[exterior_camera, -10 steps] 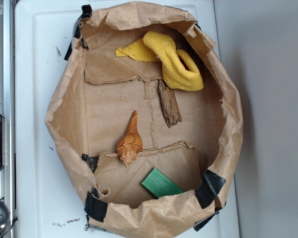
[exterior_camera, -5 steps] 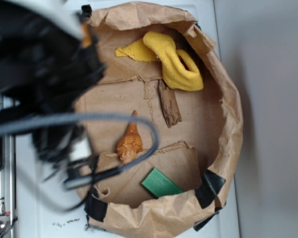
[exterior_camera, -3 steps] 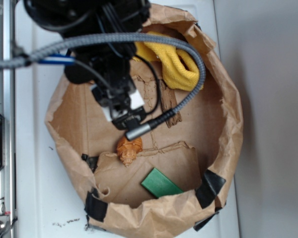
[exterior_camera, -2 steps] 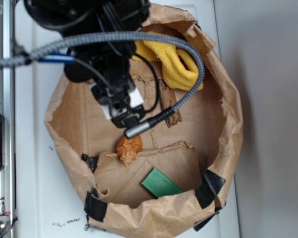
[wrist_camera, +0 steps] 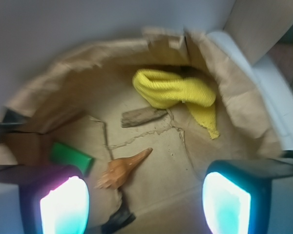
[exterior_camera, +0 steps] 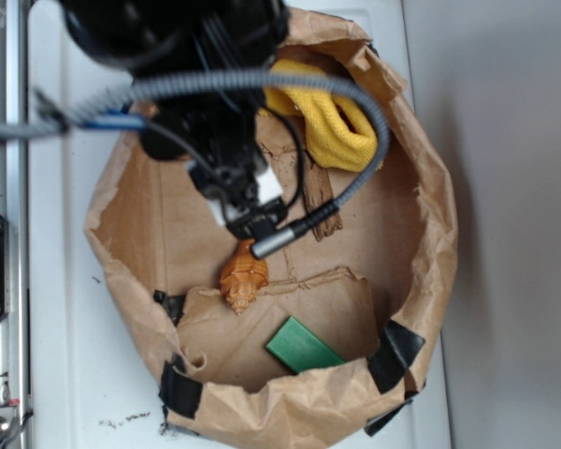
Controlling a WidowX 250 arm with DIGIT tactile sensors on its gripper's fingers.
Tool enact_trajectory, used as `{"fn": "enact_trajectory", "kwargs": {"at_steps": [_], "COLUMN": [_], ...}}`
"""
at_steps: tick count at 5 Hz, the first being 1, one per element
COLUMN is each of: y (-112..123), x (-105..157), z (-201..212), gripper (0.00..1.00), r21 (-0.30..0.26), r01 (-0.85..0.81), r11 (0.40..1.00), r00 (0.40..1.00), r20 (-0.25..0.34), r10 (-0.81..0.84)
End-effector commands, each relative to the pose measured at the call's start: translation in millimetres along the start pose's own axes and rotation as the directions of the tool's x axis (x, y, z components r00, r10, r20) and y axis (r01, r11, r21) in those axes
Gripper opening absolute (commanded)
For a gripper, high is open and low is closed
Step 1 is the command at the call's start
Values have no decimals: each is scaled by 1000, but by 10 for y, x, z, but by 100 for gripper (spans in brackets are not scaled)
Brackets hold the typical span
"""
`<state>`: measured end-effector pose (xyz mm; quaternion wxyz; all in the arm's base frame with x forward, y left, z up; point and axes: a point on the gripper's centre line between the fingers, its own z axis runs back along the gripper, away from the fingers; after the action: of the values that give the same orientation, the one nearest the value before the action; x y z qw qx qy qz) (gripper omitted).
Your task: Grab the shell.
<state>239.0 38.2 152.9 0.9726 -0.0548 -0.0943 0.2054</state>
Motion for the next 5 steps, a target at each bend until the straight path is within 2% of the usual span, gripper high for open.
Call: {"fn": "enact_trajectory", "kwargs": {"at_steps": [1, 2, 3, 4, 5], "y": [-159, -195, -143, -152, -259], "x": [129, 48, -117, -190, -175], "z": [-486, -741, -903, -952, -1045], "gripper": [100, 100, 100, 100, 100], "r21": [122, 89, 84, 49, -6], "r01": [-23, -131, -290, -345, -313], "r11": [992, 987, 953, 937, 950], "r00": [1000, 991, 956, 937, 948], "r20": [-3, -25, -25, -42, -61], "r10": [23, 133, 293, 347, 312]}}
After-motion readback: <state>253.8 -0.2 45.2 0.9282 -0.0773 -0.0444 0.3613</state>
